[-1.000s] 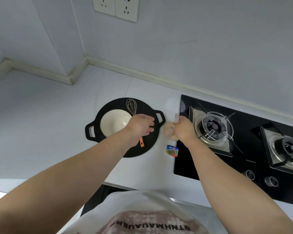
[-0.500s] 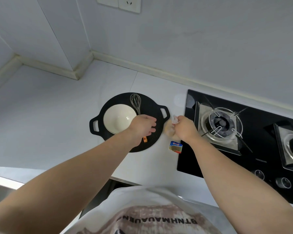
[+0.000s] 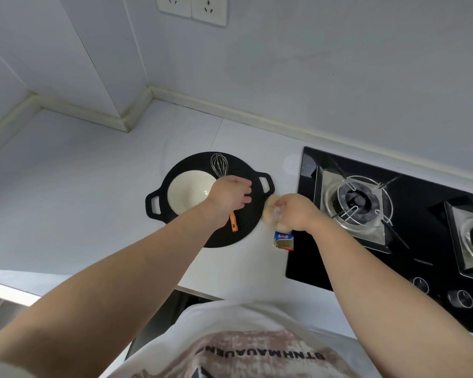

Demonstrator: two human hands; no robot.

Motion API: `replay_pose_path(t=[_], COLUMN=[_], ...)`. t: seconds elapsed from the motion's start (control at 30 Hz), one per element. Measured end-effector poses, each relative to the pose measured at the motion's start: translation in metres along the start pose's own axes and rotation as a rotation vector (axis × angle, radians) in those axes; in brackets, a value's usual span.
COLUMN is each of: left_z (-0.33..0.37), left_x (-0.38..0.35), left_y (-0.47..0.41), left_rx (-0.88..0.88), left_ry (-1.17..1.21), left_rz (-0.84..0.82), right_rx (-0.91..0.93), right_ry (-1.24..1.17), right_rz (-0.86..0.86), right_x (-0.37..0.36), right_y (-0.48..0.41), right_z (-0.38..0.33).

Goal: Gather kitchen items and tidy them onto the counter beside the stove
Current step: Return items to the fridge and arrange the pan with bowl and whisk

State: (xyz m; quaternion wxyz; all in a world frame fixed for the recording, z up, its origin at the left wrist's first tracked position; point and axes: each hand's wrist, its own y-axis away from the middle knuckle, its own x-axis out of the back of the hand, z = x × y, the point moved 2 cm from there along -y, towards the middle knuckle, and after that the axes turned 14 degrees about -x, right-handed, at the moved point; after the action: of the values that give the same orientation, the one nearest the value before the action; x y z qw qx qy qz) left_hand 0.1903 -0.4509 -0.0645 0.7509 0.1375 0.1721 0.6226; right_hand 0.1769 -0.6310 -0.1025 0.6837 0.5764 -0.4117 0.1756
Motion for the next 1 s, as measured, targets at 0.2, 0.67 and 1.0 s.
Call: replay_pose_path(t=[0.2,0.67,1.0], left_z=[0.015,-0.027,-0.052], left_x=[0.024,0.148,0.146], left_y=[-0.016,0.004,-0.016], left_rx=[-0.155,0.194,0.286], left_ry=[-0.122,-0.288,-0.020], left_rz=[0.160,0.694,0.635], right_rx=[-0.082,-0.193,-0.406], right_ry=[-0.052,-0.281,-0.556], right_rz=[0.130,0.126,0.080], right_x=[0.020,0.015,0.013], right_y=[-0.010,-0.047,-0.070], right_z=[-0.013,-0.073,-0.096])
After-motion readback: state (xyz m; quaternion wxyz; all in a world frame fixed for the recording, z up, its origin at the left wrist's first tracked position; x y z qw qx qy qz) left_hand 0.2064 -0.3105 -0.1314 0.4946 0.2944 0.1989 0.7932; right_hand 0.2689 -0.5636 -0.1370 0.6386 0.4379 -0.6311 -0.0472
